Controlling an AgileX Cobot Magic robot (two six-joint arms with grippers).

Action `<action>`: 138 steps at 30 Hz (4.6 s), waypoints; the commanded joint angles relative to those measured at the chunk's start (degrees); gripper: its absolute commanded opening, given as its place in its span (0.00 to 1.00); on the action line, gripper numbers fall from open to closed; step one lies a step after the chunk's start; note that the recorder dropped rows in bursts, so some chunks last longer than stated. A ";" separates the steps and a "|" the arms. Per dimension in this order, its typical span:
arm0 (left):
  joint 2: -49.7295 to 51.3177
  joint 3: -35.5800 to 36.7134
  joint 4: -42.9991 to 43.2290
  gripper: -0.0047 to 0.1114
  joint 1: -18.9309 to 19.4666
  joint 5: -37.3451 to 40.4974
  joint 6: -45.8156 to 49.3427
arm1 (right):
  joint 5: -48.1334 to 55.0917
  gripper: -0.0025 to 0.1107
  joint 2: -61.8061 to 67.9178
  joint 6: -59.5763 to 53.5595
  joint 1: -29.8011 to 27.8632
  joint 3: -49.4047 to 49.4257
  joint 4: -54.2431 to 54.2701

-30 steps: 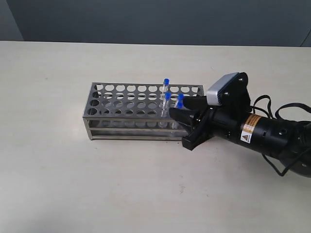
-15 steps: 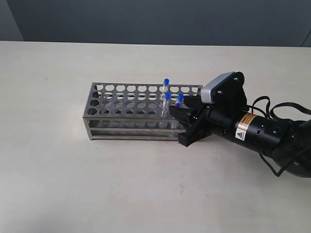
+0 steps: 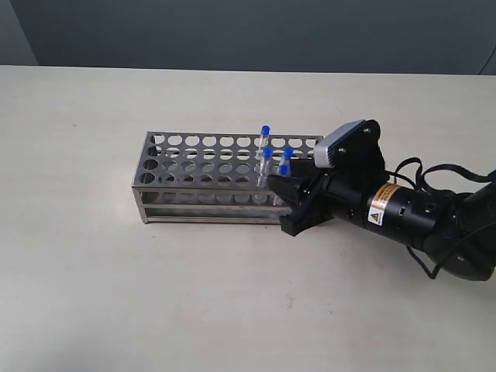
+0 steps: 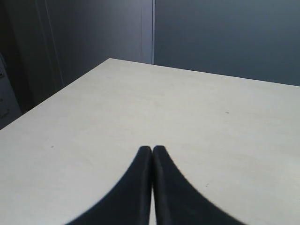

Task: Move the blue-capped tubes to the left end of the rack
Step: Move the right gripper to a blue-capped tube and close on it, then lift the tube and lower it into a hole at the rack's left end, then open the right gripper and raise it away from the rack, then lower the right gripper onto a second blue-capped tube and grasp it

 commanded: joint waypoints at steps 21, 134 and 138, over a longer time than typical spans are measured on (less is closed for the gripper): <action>-0.20 -0.18 0.03 0.05 0.11 0.01 -0.03 | -1.74 0.12 0.71 1.75 0.19 -0.17 0.48; -0.20 -0.18 -0.21 0.05 0.11 0.04 -0.03 | 11.47 0.38 -10.81 -4.29 3.57 -2.27 12.29; -0.20 -0.18 -0.21 0.05 0.11 0.04 -0.03 | 10.78 0.38 -9.42 -3.43 3.57 -2.27 11.51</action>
